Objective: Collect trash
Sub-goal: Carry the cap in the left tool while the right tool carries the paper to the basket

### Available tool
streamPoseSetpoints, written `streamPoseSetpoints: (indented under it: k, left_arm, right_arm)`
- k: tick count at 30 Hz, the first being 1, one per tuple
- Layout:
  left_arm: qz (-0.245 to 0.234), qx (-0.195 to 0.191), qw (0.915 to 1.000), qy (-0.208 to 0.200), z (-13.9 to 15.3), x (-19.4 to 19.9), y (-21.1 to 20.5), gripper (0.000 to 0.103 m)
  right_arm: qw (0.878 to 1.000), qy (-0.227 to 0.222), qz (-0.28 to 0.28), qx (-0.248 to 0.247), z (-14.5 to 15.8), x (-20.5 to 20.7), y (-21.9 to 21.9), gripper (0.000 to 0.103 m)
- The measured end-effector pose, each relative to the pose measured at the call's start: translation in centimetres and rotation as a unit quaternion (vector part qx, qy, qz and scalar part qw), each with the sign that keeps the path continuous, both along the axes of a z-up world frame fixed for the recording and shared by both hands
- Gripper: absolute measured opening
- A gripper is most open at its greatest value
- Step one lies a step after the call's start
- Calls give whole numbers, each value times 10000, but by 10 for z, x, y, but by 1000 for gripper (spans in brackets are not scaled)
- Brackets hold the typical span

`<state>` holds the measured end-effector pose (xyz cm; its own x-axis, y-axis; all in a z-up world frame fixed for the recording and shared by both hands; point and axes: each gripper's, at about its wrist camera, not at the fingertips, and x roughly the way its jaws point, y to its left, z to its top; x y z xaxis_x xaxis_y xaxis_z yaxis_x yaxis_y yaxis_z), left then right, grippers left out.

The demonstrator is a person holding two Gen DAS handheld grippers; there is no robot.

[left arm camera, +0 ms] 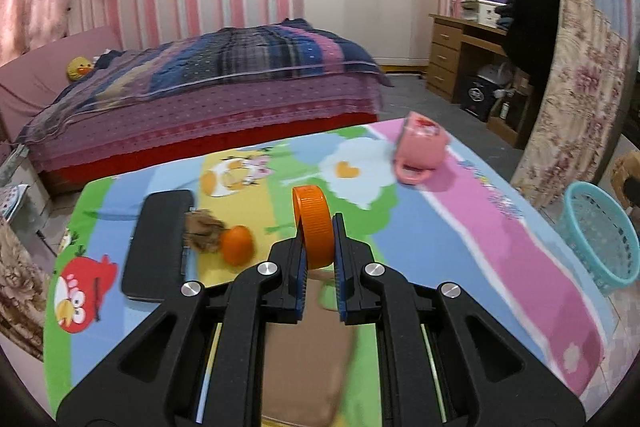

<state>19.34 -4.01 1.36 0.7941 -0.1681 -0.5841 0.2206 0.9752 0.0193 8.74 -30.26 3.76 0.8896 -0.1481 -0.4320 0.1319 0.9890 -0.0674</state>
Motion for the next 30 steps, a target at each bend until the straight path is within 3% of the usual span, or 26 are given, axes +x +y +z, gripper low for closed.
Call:
streamPoseSetpoints:
  k: [3, 7, 14, 18, 22, 30]
  left_arm:
    - [-46, -22, 10000, 1, -3, -5, -14, 10]
    - [-97, 279, 9995, -92, -12, -12, -38, 10]
    - [-377, 481, 9981, -122, -12, -26, -84, 10]
    - [-757, 310, 9966, -42, -8, -34, -123, 10]
    - [-1085, 452, 9930, -149, -10, -46, -166, 10]
    - [-1534, 310, 9873, -283, -7, -56, -240, 10]
  right_arm:
    - [9999, 5, -118, 102, -7, -3, -18, 40]
    - [9996, -13, -218, 190, -10, -3, -41, 40]
    - [9982, 12, -518, 314, -13, -2, -83, 40]
    - [9974, 83, -703, 94, -14, -6, -100, 40]
    - [9963, 132, -853, 44, -16, -12, -120, 40]
    - [9910, 99, -1281, 366, -24, -26, -166, 40]
